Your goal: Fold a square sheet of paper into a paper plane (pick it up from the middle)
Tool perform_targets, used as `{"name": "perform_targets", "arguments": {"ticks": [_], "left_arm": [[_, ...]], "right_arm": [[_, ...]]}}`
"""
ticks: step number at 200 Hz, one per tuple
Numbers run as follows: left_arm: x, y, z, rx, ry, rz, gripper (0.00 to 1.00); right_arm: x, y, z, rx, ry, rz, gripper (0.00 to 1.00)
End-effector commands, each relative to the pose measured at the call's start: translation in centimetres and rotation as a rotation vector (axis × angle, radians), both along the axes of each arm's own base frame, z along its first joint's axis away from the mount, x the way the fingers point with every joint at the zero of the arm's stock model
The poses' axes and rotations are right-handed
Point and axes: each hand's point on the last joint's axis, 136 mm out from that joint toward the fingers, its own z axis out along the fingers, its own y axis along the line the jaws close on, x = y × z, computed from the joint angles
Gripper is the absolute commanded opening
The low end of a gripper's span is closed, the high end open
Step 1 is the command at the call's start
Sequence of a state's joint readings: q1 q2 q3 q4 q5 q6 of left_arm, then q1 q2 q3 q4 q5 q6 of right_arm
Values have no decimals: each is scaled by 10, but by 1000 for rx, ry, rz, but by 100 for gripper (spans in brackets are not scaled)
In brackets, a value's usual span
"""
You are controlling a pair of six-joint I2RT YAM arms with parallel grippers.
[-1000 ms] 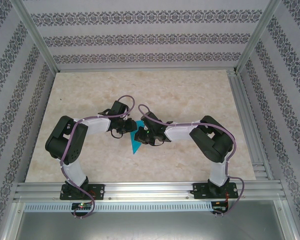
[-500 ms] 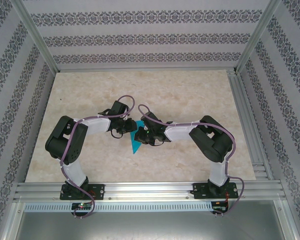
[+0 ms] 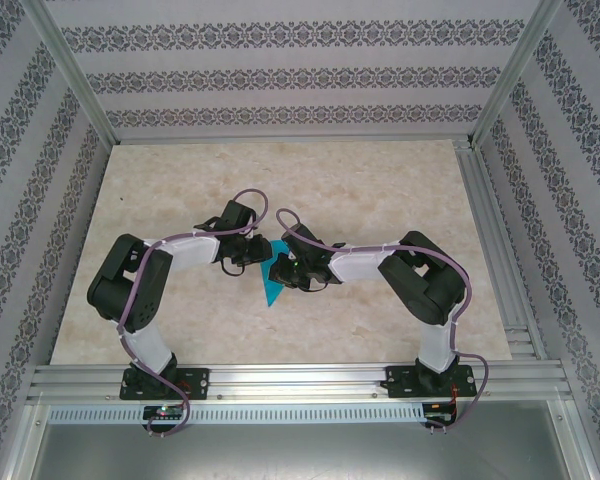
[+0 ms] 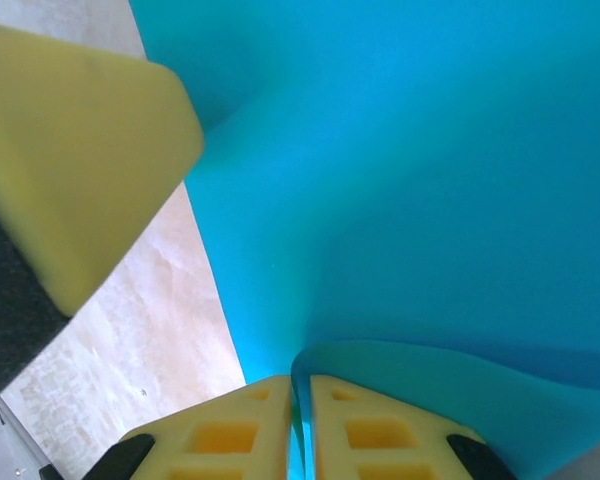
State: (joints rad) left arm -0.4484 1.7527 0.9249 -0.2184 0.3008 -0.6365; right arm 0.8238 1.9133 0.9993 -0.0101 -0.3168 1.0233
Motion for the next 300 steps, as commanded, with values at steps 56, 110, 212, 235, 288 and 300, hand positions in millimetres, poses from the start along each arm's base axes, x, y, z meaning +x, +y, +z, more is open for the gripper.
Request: {"name": "perform_targets", "arguments": {"ticks": [56, 110, 212, 235, 288, 300], "left_arm": [[-11, 6, -20, 56, 68, 9, 26], [-11, 9, -23, 74, 78, 17, 25], [-11, 8, -27, 80, 88, 14, 25], [-11, 8, -27, 77, 86, 13, 25], [-11, 6, -27, 69, 88, 8, 24], [-12, 6, -27, 68, 89, 5, 24]], "right_arm": [[1, -18, -10, -83, 0, -38, 22], [1, -24, -9, -103, -9, -51, 35], [-2, -22, -8, -76, -22, -36, 36], [-2, -16, -7, -56, -20, -17, 23], [-1, -8, -7, -23, -28, 4, 21], [-1, -6, -6, -12, -31, 9, 21]]}}
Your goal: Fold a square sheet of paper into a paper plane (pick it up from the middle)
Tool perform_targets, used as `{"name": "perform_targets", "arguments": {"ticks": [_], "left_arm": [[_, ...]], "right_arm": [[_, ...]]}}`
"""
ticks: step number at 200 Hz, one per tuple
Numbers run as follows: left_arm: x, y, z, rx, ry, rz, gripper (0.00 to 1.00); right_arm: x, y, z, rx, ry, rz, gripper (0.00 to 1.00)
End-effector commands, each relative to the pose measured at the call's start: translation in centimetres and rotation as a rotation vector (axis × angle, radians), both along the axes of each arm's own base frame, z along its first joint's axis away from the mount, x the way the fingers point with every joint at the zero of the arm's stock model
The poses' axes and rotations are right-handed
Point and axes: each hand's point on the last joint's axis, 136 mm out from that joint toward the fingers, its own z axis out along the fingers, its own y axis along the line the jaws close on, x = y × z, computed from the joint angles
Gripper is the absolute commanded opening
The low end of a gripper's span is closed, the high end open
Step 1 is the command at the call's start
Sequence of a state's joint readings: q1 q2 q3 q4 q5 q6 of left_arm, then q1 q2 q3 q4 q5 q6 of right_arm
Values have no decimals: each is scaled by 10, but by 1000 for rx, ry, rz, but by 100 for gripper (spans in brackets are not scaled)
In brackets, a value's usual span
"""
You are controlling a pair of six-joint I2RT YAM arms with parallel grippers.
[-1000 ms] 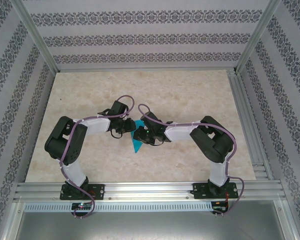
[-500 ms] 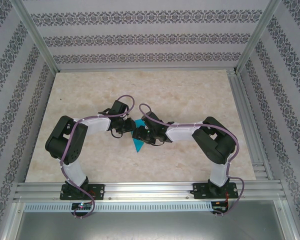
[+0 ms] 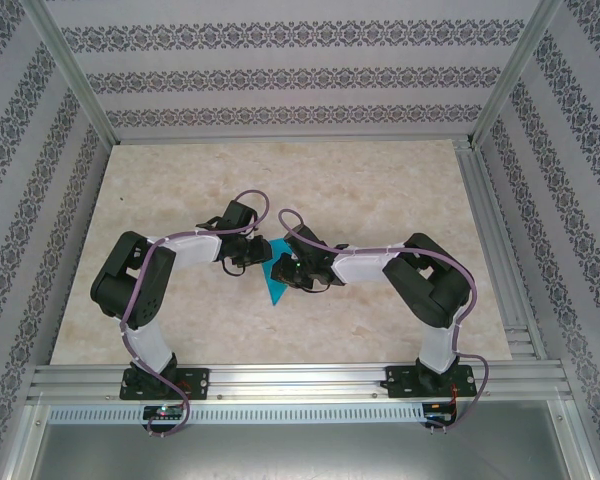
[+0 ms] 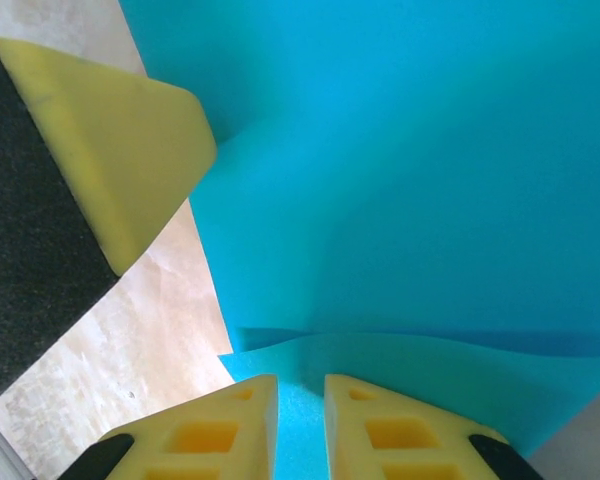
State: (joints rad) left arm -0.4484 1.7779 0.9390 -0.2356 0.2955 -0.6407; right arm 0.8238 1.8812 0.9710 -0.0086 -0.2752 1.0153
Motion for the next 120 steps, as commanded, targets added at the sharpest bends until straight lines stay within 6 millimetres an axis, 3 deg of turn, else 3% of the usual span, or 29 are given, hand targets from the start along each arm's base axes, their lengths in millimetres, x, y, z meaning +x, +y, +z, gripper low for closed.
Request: {"name": "perform_targets", "arguments": {"ticks": [1, 79, 120], "left_arm": [[-11, 5, -20, 53, 64, -2, 24], [-11, 3, -19, 45, 63, -9, 24], [-10, 4, -11, 44, 46, -6, 24]], "right_arm": [[-2, 3, -8, 9, 2, 29, 21], [0, 5, -12, 25, 2, 32, 20], [-2, -6, -20, -39, 13, 17, 17]]}}
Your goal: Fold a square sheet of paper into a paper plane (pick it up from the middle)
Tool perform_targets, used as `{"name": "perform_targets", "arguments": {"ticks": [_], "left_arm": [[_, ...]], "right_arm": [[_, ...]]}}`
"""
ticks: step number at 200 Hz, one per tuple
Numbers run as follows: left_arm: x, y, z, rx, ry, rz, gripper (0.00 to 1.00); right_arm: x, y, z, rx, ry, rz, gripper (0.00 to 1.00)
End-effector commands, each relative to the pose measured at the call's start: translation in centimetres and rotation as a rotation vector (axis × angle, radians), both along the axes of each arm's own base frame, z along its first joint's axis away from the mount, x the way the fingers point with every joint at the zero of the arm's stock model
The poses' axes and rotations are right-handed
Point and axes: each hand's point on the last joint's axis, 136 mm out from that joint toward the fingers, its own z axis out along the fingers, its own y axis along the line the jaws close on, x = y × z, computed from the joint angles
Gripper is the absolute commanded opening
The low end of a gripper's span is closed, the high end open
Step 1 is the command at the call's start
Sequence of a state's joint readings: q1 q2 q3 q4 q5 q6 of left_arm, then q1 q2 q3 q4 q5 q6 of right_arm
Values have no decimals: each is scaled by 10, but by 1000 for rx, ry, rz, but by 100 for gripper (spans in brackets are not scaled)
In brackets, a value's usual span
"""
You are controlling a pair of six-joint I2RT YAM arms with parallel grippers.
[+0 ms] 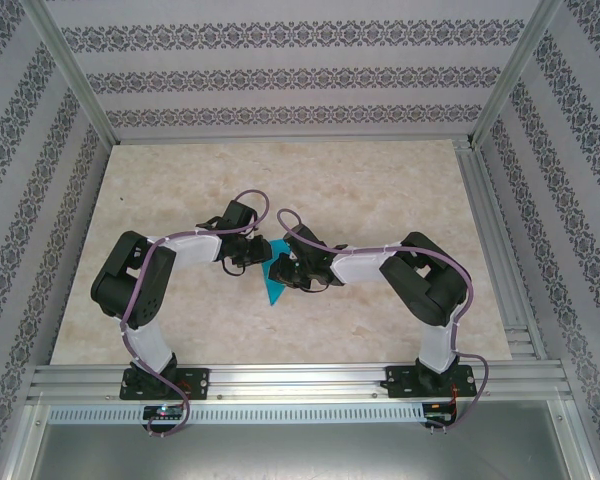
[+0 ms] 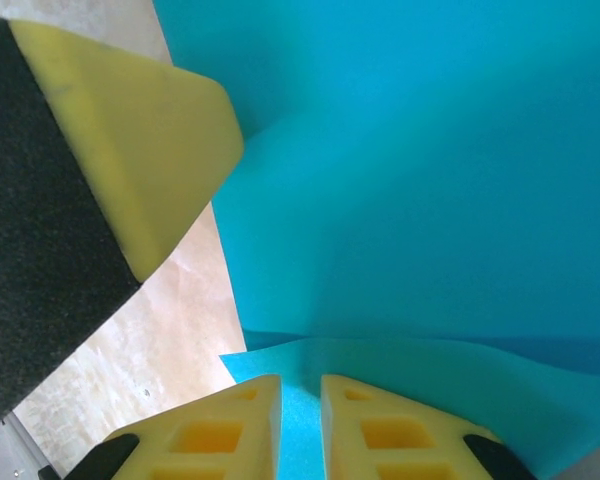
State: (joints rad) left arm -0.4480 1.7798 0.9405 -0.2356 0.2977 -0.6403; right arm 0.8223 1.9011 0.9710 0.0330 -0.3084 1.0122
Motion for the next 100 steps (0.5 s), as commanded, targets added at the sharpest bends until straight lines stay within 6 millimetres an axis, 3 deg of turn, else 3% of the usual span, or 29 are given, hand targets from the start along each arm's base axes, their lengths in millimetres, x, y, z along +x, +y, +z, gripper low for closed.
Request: {"name": "perform_targets", "arguments": {"ticks": [1, 100], "left_arm": [[-10, 4, -10, 45, 44, -5, 24], [-11, 5, -15, 52, 57, -3, 24]], "right_arm": [[-1, -14, -19, -74, 9, -7, 17], [4, -22, -18, -101, -20, -41, 17]]}}
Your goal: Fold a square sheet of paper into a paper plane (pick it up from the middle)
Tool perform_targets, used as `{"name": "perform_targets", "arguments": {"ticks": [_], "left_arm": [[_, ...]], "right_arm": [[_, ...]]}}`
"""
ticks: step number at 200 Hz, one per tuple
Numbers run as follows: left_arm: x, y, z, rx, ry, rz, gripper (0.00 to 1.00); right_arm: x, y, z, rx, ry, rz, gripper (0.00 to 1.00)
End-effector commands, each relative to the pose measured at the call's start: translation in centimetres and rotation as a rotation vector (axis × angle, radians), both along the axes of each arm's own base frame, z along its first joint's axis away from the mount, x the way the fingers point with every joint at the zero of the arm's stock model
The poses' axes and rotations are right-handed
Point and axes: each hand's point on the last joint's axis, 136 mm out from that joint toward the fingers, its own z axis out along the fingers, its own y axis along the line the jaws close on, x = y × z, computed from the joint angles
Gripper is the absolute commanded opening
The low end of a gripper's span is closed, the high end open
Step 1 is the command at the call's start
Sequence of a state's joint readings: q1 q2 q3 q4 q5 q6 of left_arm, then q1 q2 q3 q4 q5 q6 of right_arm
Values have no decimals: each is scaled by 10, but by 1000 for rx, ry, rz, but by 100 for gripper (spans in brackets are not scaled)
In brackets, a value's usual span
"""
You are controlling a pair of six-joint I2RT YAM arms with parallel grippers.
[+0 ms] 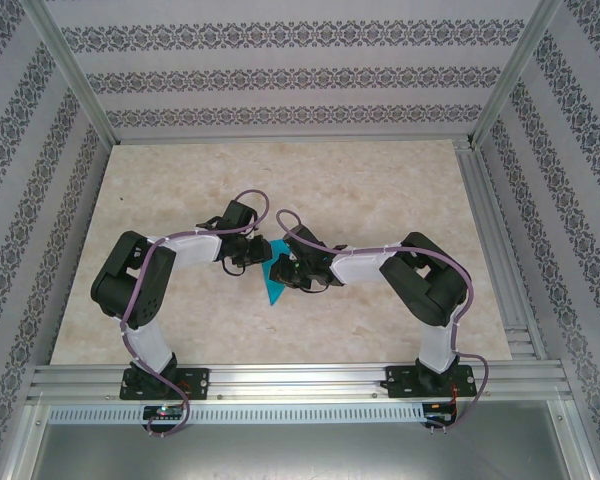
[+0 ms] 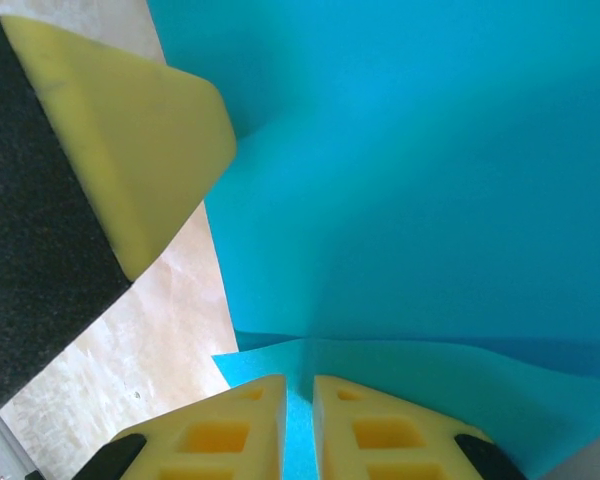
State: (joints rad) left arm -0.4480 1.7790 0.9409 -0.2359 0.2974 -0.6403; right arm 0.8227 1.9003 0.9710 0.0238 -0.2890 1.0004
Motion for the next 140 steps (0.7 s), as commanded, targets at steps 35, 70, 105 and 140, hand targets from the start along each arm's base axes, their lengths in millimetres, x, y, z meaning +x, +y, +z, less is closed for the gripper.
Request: {"name": "perform_targets", "arguments": {"ticks": [35, 70, 105, 140], "left_arm": [[-9, 3, -6, 39, 36, -4, 24], [-9, 5, 16, 20, -8, 12, 22], [-29, 7, 29, -25, -7, -5, 18], [-52, -3, 27, -116, 46, -49, 11]], "right_arm": [[1, -16, -20, -73, 14, -31, 17], [-1, -19, -23, -90, 23, -32, 13], [-2, -21, -25, -105, 31, -35, 10], [-2, -20, -26, -107, 31, -33, 8]]}}
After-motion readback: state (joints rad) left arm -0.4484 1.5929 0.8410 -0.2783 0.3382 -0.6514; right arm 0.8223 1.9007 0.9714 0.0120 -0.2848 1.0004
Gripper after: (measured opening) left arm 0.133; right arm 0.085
